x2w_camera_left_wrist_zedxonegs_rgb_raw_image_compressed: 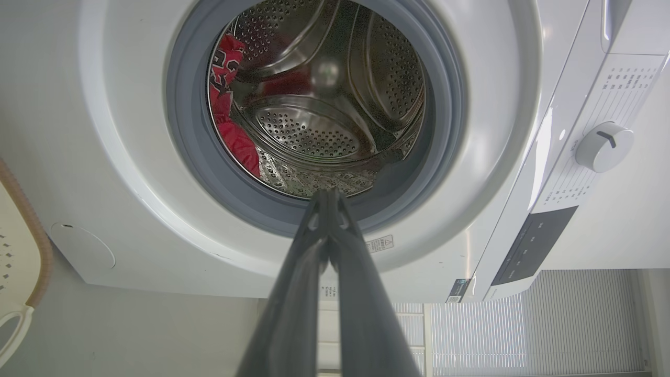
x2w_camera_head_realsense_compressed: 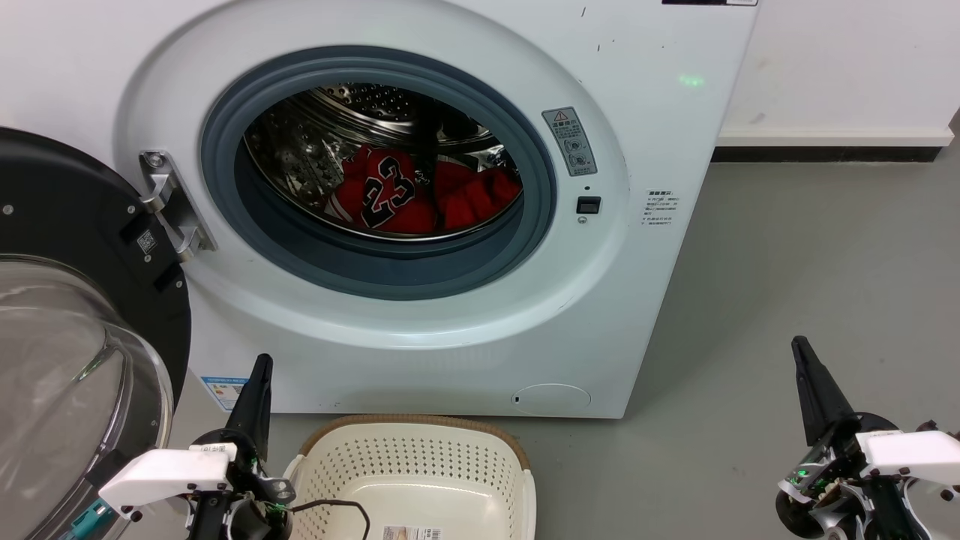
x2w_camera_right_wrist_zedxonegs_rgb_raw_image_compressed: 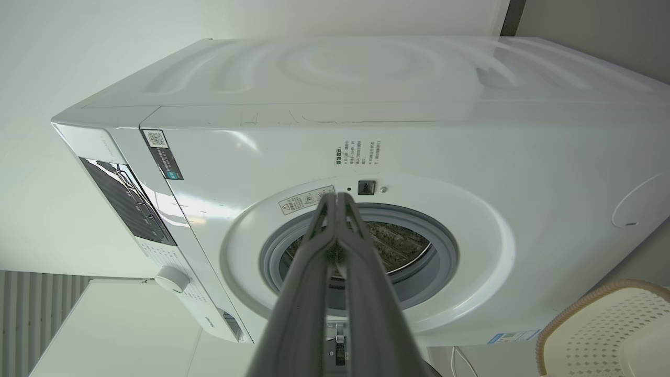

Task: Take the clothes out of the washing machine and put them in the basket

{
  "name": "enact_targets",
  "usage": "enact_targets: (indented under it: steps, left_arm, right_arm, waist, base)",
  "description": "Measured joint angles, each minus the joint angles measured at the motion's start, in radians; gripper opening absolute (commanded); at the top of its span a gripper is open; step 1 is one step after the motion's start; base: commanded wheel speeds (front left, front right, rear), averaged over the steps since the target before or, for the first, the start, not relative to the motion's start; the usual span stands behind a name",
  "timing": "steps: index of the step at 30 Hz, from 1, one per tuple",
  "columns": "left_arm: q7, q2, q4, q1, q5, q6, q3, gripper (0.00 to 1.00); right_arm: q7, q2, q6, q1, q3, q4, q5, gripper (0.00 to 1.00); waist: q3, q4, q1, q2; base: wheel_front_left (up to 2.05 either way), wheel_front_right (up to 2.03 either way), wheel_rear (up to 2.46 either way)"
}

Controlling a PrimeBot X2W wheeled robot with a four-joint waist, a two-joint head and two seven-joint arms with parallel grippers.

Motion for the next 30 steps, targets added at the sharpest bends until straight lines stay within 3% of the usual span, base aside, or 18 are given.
enact_targets:
  steps: [19, 20, 30]
  left_arm:
    - [0.0, 0.0, 0.0, 0.0, 0.0, 0.0, 0.0, 0.0]
    - [0.0, 0.0, 0.0, 0.0, 0.0, 0.0, 0.0, 1.0]
    - [-0.023, -0.004, 0.038, 0.049, 0.014, 0.0, -0.008, 1.0]
  right_arm:
    - [0.0, 0.0, 0.0, 0.0, 0.0, 0.0, 0.0, 0.0]
    - [0.0, 0.0, 0.0, 0.0, 0.0, 0.0, 0.0, 1.0]
    - [-0.023, 0.005, 0.0, 0.048, 0.009, 0.035, -0.006, 1.0]
  waist:
    - [0.0, 0.0, 0.0, 0.0]
    - [0.0, 0.0, 0.0, 0.0]
    - [0.001, -0.001, 0.0, 0.0]
  base:
    - [0.0, 0.0, 0.0]
    - [0.0, 0.0, 0.0]
    - [0.0, 0.0, 0.0]
